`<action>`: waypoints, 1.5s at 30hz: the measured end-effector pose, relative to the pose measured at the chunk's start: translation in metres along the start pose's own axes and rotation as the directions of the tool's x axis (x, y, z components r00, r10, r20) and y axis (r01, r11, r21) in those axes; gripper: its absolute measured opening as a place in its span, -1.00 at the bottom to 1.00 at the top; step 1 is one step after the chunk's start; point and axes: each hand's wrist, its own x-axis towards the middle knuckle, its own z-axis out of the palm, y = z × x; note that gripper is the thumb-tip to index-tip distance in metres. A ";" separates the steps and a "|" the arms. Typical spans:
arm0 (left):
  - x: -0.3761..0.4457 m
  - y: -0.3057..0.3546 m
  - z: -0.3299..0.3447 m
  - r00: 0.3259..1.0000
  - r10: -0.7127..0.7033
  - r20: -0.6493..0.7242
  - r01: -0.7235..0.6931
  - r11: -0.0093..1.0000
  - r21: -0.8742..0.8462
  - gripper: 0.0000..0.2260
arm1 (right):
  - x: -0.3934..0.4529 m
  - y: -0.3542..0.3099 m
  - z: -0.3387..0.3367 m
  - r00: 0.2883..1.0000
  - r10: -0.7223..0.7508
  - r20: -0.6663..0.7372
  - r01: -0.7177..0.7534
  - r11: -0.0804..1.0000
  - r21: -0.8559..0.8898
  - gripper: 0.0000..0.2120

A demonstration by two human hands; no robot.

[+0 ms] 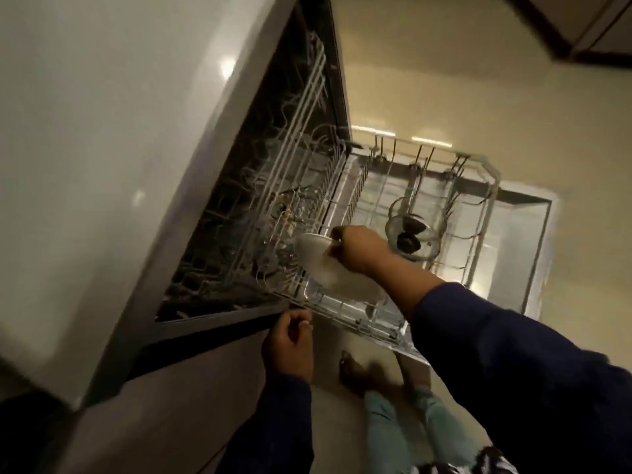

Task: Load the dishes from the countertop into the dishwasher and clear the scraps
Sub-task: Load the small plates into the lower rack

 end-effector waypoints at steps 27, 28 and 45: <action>0.101 -0.097 0.033 0.999 -0.048 0.011 0.048 0.998 0.032 -0.69 | 0.123 0.006 0.172 0.990 -0.142 -0.006 0.142 0.990 -0.005 -0.66; 0.103 -0.097 0.032 0.999 -0.048 0.003 0.048 0.998 0.028 -0.68 | 0.121 0.007 0.175 0.986 -0.165 -0.019 0.164 0.986 -0.019 -0.65; 0.111 -0.089 0.037 1.000 -0.030 -0.003 0.030 0.999 -0.024 -0.68 | 0.124 0.024 0.181 0.983 -0.126 0.135 0.121 0.992 0.044 -0.41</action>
